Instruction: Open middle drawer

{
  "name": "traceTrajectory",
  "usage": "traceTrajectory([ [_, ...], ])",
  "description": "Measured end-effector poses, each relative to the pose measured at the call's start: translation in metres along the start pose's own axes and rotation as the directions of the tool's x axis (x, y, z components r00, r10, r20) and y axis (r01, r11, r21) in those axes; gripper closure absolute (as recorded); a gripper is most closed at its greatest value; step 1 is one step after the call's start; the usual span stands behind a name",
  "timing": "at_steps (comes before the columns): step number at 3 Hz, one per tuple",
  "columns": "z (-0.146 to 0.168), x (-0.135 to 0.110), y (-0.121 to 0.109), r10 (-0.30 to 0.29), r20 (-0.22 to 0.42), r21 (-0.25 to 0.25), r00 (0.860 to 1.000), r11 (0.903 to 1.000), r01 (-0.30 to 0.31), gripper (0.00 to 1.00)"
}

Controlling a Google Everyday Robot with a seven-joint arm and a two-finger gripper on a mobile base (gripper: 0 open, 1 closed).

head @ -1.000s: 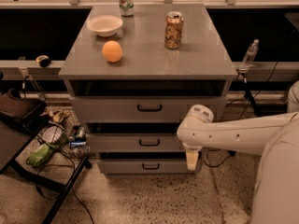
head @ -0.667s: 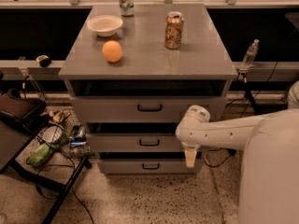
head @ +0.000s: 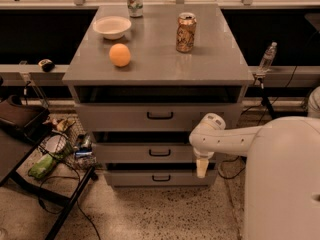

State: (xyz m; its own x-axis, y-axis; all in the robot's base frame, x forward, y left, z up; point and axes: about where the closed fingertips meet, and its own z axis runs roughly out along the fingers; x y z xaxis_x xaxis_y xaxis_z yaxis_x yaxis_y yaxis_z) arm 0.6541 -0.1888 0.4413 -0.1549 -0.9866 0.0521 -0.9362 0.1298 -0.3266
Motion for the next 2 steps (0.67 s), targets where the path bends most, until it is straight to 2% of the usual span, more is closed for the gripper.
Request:
traceTrajectory([
  [1,0.008,0.001,0.001,0.016,0.006,-0.024,1.000,0.9996,-0.016,0.17],
  [2,-0.016,0.026,0.020,0.079,-0.023,-0.041,0.997,0.9960,-0.080,0.40],
])
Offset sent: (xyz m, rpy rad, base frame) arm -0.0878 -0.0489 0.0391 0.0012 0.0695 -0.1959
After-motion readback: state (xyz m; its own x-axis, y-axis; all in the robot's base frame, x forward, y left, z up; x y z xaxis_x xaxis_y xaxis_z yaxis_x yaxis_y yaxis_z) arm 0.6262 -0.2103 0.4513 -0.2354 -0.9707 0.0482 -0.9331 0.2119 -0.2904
